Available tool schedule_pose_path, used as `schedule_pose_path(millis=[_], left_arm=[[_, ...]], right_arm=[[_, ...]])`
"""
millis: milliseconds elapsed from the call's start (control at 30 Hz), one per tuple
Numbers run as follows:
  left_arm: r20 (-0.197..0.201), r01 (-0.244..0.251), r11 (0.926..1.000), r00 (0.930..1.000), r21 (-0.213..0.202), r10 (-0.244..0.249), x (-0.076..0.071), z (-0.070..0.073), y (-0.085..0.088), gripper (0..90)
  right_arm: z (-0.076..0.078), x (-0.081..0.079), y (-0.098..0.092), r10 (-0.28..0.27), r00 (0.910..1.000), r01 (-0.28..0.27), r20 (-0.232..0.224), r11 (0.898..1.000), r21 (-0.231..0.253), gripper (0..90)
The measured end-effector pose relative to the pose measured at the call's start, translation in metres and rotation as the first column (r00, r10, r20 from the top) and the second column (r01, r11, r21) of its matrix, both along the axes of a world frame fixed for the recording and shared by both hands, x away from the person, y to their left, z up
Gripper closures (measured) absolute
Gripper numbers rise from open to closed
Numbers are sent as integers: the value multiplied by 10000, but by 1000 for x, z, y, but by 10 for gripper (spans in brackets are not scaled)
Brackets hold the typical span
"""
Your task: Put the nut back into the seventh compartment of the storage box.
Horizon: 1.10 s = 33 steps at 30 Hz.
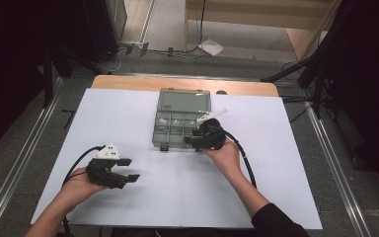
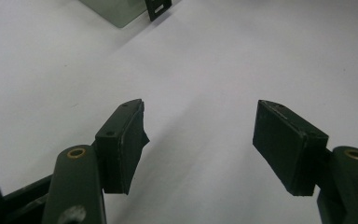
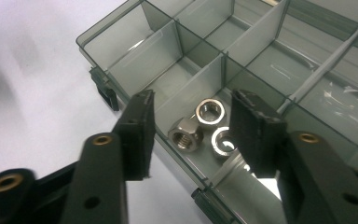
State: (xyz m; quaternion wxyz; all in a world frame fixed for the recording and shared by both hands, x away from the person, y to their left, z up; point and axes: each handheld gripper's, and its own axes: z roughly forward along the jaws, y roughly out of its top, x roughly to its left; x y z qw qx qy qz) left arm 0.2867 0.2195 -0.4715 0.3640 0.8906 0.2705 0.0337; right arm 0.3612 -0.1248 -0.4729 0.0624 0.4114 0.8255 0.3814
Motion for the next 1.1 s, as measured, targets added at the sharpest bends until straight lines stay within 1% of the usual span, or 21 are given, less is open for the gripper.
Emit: schedule_pose_path(millis=[133, 267, 300, 367, 400, 467, 567, 600, 633, 700, 733, 767, 800, 833, 867, 900, 933, 1000, 1100], left_arm=[[24, -68, 10000, 10000, -9, 68, 1, 1, 1, 339], [4, -175, 9998, 9998, -3, 175, 4, 0, 2, 338], [-41, -158, 9997, 9999, 173, 159, 4, 2, 3, 339], [25, -203, 9997, 9998, 114, 203, 5, 2, 2, 339], [66, -270, 9996, 9996, -77, 270, 6, 1, 2, 339], [-2, -330, 9994, 9995, -61, 330, 7, 2, 2, 339], [-12, -465, 9988, 9989, -142, 465, 9, 3, 1, 339], [-6, -485, 9988, 9988, -118, 485, 10, 4, 0, 339], [16, -508, 9986, 9987, -147, 509, 10, 4, -1, 339], [-18, -561, 9984, 9984, 26, 561, 12, 6, -2, 339], [19, -582, 9981, 9983, -219, 582, 13, 5, -3, 339], [0, -611, 9978, 9981, -270, 611, 14, 6, -3, 338], [0, -693, 9972, 9976, -276, 693, 15, 7, -4, 339], [82, -779, 9967, 9969, -212, 781, 16, 8, -4, 338], [251, -866, 9958, 9959, -291, 874, 16, 8, -6, 339], [268, -905, 9955, 9955, -278, 913, 17, 10, -6, 339], [267, -977, 9944, 9947, -404, 988, 18, 10, -7, 339], [184, -1020, 9936, 9945, -480, 1030, 20, 12, -8, 339], [34, -1052, 9931, 9944, -526, 1056, 23, 11, -11, 339]], right_arm=[[1, -2, -2, 59, 10000, -60, 75, 9999, 82, 438], [0, -4, -5, 261, 9996, -258, -65, 9989, 379, 373], [0, -5, -5, 272, 9996, -270, -46, 9990, 358, 364], [1, -5, -7, 299, 9995, -298, -42, 9991, 313, 342], [1, -4, -8, 291, 9996, -289, -55, 9990, 329, 335], [2, -4, -10, 243, 9997, -240, -56, 9987, 445, 319], [4, -3, -15, 172, 9999, -170, -17, 9984, 535, 287], [4, -3, -16, 199, 9997, -190, -127, 9979, 619, 283], [5, -3, -17, 171, 9998, -162, -134, 9976, 669, 279], [6, -3, -20, 191, 9998, -184, -79, 9965, 820, 265], [6, -3, -21, 201, 9998, -196, -61, 9963, 840, 266], [7, -4, -21, 176, 9998, -172, -39, 9967, 791, 267], [7, -4, -22, 213, 9998, -213, 7, 9970, 740, 269], [8, -4, -22, 177, 9998, -178, 12, 9970, 748, 271], [8, -4, -23, 174, 9998, -178, 67, 9970, 750, 271], [9, -4, -24, 138, 9999, -141, 41, 9971, 746, 273], [9, -4, -24, 109, 9999, -112, 51, 9972, 736, 273], [10, -4, -27, 92, 9999, -103, 146, 9970, 767, 273], [11, -4, -29, 1, 10000, -7, 76, 9972, 747, 272]])
